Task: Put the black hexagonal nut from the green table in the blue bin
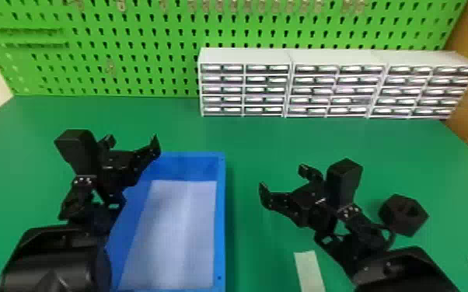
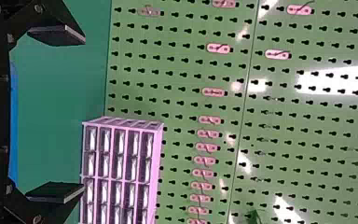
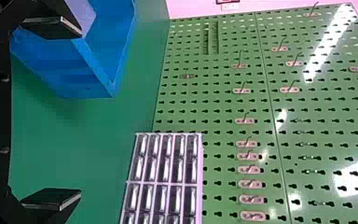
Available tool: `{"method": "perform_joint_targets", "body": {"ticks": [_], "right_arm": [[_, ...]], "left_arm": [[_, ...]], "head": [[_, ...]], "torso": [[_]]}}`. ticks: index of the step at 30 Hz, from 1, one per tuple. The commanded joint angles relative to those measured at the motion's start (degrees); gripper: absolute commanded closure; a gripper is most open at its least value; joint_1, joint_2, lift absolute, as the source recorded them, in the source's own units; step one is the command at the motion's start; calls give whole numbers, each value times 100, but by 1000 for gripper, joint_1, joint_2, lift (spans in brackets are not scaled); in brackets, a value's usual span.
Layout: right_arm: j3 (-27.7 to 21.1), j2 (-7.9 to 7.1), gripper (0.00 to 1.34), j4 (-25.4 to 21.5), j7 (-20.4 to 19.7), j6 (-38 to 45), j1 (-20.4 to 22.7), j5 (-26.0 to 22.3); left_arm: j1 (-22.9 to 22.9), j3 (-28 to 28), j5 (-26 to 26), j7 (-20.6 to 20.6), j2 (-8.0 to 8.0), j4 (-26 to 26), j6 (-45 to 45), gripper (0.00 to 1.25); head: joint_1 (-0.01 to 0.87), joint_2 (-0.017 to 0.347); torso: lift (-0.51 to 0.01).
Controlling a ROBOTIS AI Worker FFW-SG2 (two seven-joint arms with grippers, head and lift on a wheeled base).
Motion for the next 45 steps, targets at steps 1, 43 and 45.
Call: {"method": "perform_joint_targets", "body": {"ticks": [1, 43, 45], "right_arm": [[-1, 0, 102, 0, -3, 0, -1, 0], [-844, 264, 104, -642, -3, 1389, -194, -79], [-1003, 281, 104, -721, -3, 1573, -229, 0]], "left_arm": [[0, 0, 0, 0, -15, 0, 0, 171], [44, 26, -35, 0, -15, 0, 0, 171], [44, 26, -44, 0, -15, 0, 0, 171]], "head": [[686, 51], [686, 51], [686, 51]], "torso": [[-97], [-97], [-97]]}}
